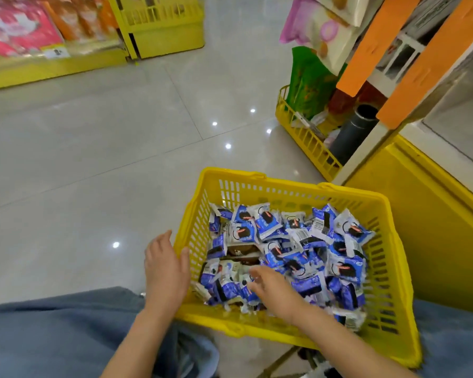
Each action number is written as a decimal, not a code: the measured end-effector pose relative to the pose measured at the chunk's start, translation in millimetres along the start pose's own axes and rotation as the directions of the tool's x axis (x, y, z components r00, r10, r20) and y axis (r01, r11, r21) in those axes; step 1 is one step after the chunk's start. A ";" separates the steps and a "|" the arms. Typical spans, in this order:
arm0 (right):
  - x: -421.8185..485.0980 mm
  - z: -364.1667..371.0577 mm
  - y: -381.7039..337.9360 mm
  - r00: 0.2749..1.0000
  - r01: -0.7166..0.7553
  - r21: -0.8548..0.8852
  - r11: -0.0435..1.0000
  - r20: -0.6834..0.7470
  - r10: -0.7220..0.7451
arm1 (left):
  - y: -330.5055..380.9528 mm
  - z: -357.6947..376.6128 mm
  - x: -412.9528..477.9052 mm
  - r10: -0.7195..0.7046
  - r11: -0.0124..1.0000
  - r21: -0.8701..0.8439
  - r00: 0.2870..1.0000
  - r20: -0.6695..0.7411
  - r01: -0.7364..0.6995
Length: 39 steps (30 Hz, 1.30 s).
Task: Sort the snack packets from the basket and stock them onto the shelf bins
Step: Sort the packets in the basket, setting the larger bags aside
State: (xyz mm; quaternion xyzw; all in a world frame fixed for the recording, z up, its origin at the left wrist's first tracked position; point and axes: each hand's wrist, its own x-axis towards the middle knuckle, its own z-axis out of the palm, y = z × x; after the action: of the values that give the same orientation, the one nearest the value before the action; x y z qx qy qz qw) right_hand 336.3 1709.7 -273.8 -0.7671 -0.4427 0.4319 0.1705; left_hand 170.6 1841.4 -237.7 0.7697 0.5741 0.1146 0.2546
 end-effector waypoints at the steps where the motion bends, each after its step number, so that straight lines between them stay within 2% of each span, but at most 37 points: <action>1: 7.6 12.8 -4.7 0.999 -0.019 -0.003 1.000 0.027 0.019 | -8.6 2.5 -0.5 -0.048 0.997 -0.055 0.995 0.090 0.053; 3: 20.8 35.0 -11.4 0.996 -0.054 -0.030 0.998 0.067 0.056 | -18.6 9.6 -4.8 -0.087 0.973 -0.190 0.970 0.229 0.132; 4: 26.3 43.6 -13.9 0.994 -0.075 -0.042 0.996 0.076 0.078 | -21.5 12.7 -7.0 -0.092 0.962 -0.228 0.967 0.239 0.148; 9: 48.4 63.4 -22.0 0.981 -0.191 -0.074 0.979 0.021 0.193 | -29.9 18.5 -5.8 -0.041 0.962 -0.262 0.990 0.137 0.076; 13: 49.9 49.7 -28.8 0.974 -0.203 -0.075 0.976 0.088 0.209 | -24.2 19.2 -4.3 -0.117 0.945 -0.284 0.979 0.165 0.161; 14: 48.7 41.3 -30.2 0.975 -0.206 -0.035 0.978 0.075 0.208 | -22.0 18.6 -4.2 -0.137 0.957 -0.236 0.980 0.142 0.168; 16: 43.0 17.8 -33.3 0.976 -0.216 0.050 0.975 0.021 0.215 | -12.3 14.3 -5.6 -0.120 0.990 -0.081 0.993 -0.008 0.119; 18: 32.9 -7.0 -38.6 0.983 -0.161 0.187 0.969 -0.053 0.174 | -0.9 10.0 -9.6 -0.037 0.987 -0.159 0.995 -0.096 0.021; 20: 20.2 -26.9 -49.8 0.987 -0.073 0.318 0.945 -0.114 0.115 | 8.3 5.8 -12.7 0.008 0.912 -0.411 1.000 0.014 -0.001; 22: 9.3 -35.9 -62.5 0.989 0.010 0.421 0.907 -0.137 0.053 | 16.1 1.7 -14.0 0.034 0.747 -0.650 0.968 0.247 0.140; 23: 5.4 -35.4 -69.9 0.990 0.052 0.466 0.883 -0.138 0.015 | 17.4 -0.3 -13.3 0.069 0.663 -0.720 0.941 0.332 0.206; 25: 2.2 -27.7 -80.3 0.990 0.102 0.514 0.852 -0.137 -0.036 | 15.4 -0.7 -10.7 0.108 0.561 -0.788 0.922 0.373 0.253; 28: 9.8 -14.0 -81.3 0.983 0.136 0.518 0.845 -0.173 -0.052 | 7.6 -7.5 -6.0 0.027 0.532 -0.816 0.958 0.286 0.228; 30: 22.7 -3.8 -70.7 0.988 0.064 0.476 0.877 -0.154 0.011 | -2.9 -12.4 -1.6 -0.086 0.527 -0.821 0.975 0.203 0.217; 33: 38.1 26.8 -58.2 0.993 -0.113 0.404 0.908 0.078 0.089 | -17.4 -18.0 4.5 -0.213 0.522 -0.824 0.969 0.126 0.221; 35: 46.1 53.4 -52.7 0.979 -0.141 0.401 0.905 0.191 0.068 | -22.5 -19.6 7.7 -0.257 0.508 -0.830 0.960 0.108 0.229; 37: 56.3 76.6 -45.9 0.976 -0.155 0.349 0.924 0.197 0.090 | -24.5 -19.7 9.4 -0.271 0.504 -0.832 0.957 0.103 0.232; 39: 67.8 89.8 -44.0 0.977 -0.198 0.330 0.923 0.146 0.158 | -25.1 -18.5 10.2 -0.276 0.508 -0.827 0.955 0.109 0.241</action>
State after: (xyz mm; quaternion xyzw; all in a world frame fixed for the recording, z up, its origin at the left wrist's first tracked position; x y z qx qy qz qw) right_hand 255.7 1779.1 -331.3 -0.7362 -0.2982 0.5601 0.2354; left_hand 144.5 1861.1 -236.4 0.4602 0.5635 0.3472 0.5917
